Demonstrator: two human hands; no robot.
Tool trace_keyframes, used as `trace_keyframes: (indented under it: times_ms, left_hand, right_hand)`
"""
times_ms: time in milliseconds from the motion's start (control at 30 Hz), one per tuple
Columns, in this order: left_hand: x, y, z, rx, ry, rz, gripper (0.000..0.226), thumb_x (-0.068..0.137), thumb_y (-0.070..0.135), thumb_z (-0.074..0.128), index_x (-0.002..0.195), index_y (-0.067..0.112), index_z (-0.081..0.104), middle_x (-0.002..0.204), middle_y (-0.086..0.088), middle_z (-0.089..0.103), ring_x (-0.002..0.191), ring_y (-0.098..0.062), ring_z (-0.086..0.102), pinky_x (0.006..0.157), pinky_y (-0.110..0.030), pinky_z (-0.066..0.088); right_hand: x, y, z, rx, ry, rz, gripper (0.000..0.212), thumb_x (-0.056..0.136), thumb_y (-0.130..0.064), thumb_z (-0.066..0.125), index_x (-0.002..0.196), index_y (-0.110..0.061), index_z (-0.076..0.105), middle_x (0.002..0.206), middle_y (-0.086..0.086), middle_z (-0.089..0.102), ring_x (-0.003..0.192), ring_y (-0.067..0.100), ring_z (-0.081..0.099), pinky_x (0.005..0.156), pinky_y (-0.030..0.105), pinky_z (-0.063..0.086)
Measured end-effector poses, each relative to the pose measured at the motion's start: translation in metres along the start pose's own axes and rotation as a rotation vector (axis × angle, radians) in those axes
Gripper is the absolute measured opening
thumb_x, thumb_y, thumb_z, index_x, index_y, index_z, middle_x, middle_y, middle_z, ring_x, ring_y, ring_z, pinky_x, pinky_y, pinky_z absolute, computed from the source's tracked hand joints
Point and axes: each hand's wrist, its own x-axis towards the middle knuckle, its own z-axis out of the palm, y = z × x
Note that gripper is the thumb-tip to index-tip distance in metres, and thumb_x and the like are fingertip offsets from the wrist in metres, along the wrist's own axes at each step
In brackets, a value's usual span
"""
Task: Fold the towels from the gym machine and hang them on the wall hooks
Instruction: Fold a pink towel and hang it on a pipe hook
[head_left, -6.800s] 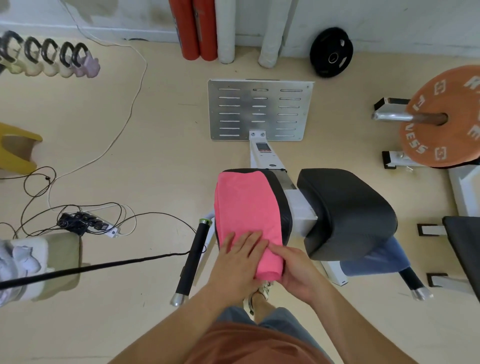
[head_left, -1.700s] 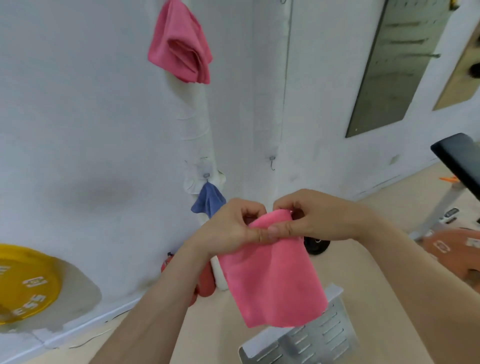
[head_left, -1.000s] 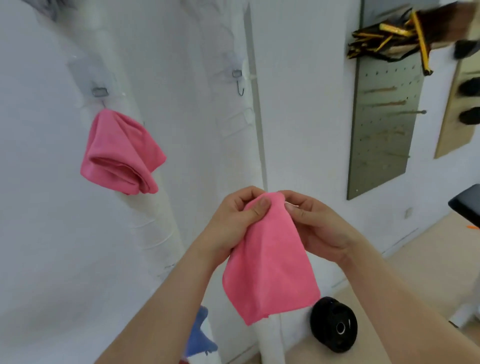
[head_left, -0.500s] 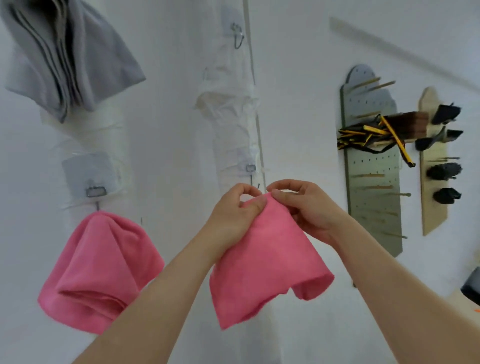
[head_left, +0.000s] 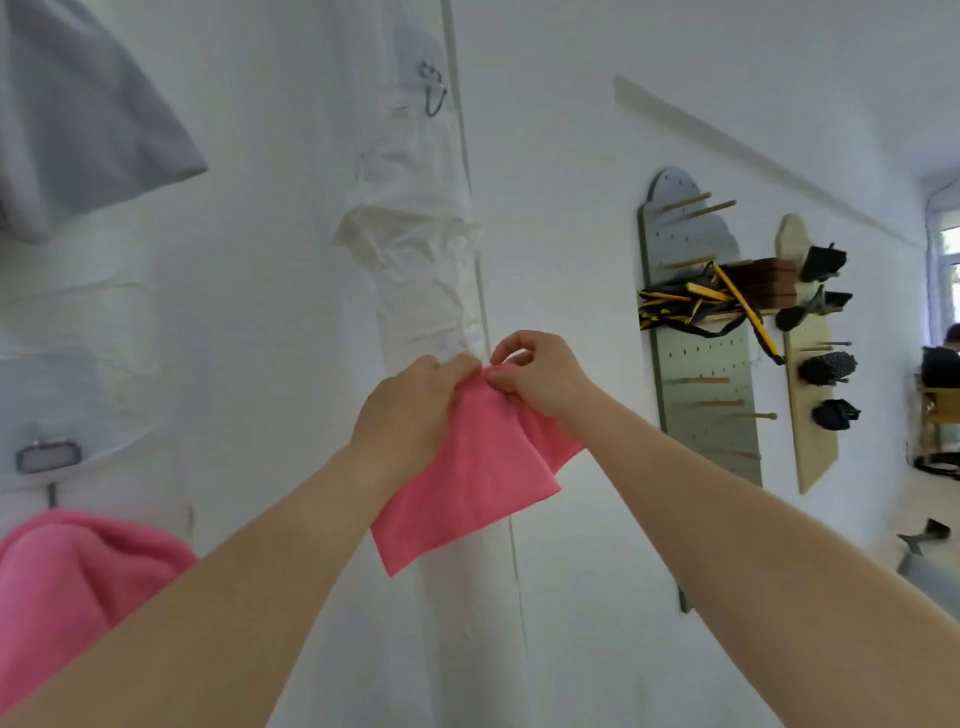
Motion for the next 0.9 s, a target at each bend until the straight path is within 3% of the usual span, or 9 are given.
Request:
trace_keyframes:
  times_ms: [100, 267, 334, 434, 500, 634, 701, 801, 901]
  left_hand:
    - [-0.005, -0.01, 0.013, 0.005, -0.007, -0.018, 0.038, 0.098, 0.031, 0.038, 0.133, 0.044, 0.045, 0.107, 0.0, 0.051, 0.088, -0.027, 0.06, 0.077, -0.036, 0.049]
    - [-0.017, -0.017, 0.026, -0.157, 0.061, -0.081, 0.033, 0.095, 0.04, 0.042, 0.125, 0.051, 0.048, 0.126, 0.011, 0.052, 0.111, -0.016, 0.055, 0.092, -0.038, 0.047]
    - [-0.022, -0.014, 0.032, -0.135, 0.033, -0.099, 0.031, 0.097, 0.04, 0.038, 0.122, 0.052, 0.051, 0.112, 0.008, 0.054, 0.097, -0.019, 0.059, 0.083, -0.037, 0.049]
    - [-0.025, -0.008, 0.034, -0.071, -0.007, -0.114, 0.034, 0.098, 0.039, 0.034, 0.125, 0.05, 0.051, 0.094, 0.004, 0.051, 0.081, -0.023, 0.058, 0.07, -0.034, 0.046]
    - [-0.026, -0.004, 0.032, -0.053, -0.01, -0.116, 0.032, 0.098, 0.042, 0.033, 0.123, 0.049, 0.052, 0.092, 0.004, 0.057, 0.082, -0.023, 0.059, 0.068, -0.033, 0.044]
    - [-0.03, -0.001, 0.032, -0.224, -0.025, -0.199, 0.029, 0.096, 0.044, 0.036, 0.116, 0.049, 0.055, 0.103, 0.012, 0.069, 0.096, -0.018, 0.063, 0.079, -0.039, 0.051]
    - [-0.031, 0.0, 0.034, -0.453, -0.051, -0.242, 0.027, 0.093, 0.043, 0.042, 0.113, 0.049, 0.059, 0.104, 0.019, 0.069, 0.1, -0.01, 0.063, 0.086, -0.036, 0.051]
    - [-0.028, 0.004, 0.028, -0.838, -0.121, -0.346, 0.023, 0.092, 0.023, 0.052, 0.097, 0.038, 0.07, 0.098, 0.017, 0.07, 0.096, -0.005, 0.065, 0.086, -0.02, 0.052]
    - [-0.028, 0.005, 0.02, -0.922, -0.187, -0.387, 0.023, 0.092, 0.02, 0.054, 0.102, 0.035, 0.069, 0.101, 0.013, 0.071, 0.097, -0.006, 0.065, 0.087, -0.021, 0.052]
  right_hand:
    - [-0.002, 0.022, 0.011, 0.107, 0.015, 0.123, 0.012, 0.076, -0.001, 0.07, 0.075, -0.012, 0.066, 0.061, 0.007, 0.059, 0.049, 0.015, 0.052, 0.053, 0.025, 0.045]
    - [-0.008, 0.033, 0.01, 0.459, -0.192, 0.494, 0.014, 0.081, 0.007, 0.063, 0.076, -0.006, 0.065, 0.058, 0.005, 0.058, 0.053, 0.012, 0.053, 0.049, 0.021, 0.048]
    - [-0.01, 0.033, 0.012, 0.372, -0.074, 0.396, 0.01, 0.078, 0.003, 0.069, 0.074, -0.006, 0.065, 0.055, 0.005, 0.06, 0.049, 0.012, 0.054, 0.051, 0.021, 0.048]
    - [-0.019, 0.029, 0.019, 0.033, 0.081, 0.073, 0.013, 0.08, -0.024, 0.073, 0.078, -0.012, 0.074, 0.075, 0.002, 0.072, 0.072, 0.015, 0.067, 0.073, 0.029, 0.054]
    - [-0.028, 0.025, 0.023, -0.054, 0.016, -0.037, 0.023, 0.083, -0.039, 0.067, 0.084, -0.018, 0.076, 0.084, -0.005, 0.074, 0.085, 0.011, 0.068, 0.08, 0.027, 0.053]
    - [-0.041, 0.025, 0.018, -0.373, -0.057, -0.229, 0.03, 0.09, -0.044, 0.058, 0.104, -0.021, 0.07, 0.102, -0.007, 0.071, 0.095, 0.009, 0.063, 0.086, 0.024, 0.047]
    - [-0.044, 0.026, 0.016, -0.421, -0.087, -0.22, 0.032, 0.093, -0.045, 0.052, 0.102, -0.02, 0.07, 0.098, -0.006, 0.071, 0.09, 0.009, 0.062, 0.077, 0.023, 0.046]
    - [-0.048, 0.024, 0.012, -0.419, -0.159, -0.078, 0.042, 0.093, -0.048, 0.05, 0.075, -0.013, 0.066, 0.068, -0.002, 0.06, 0.063, 0.012, 0.052, 0.057, 0.025, 0.038]
    - [-0.051, 0.017, 0.009, -0.208, -0.216, 0.118, 0.043, 0.088, -0.047, 0.058, 0.083, -0.006, 0.071, 0.073, 0.005, 0.065, 0.064, 0.017, 0.057, 0.063, 0.031, 0.046]
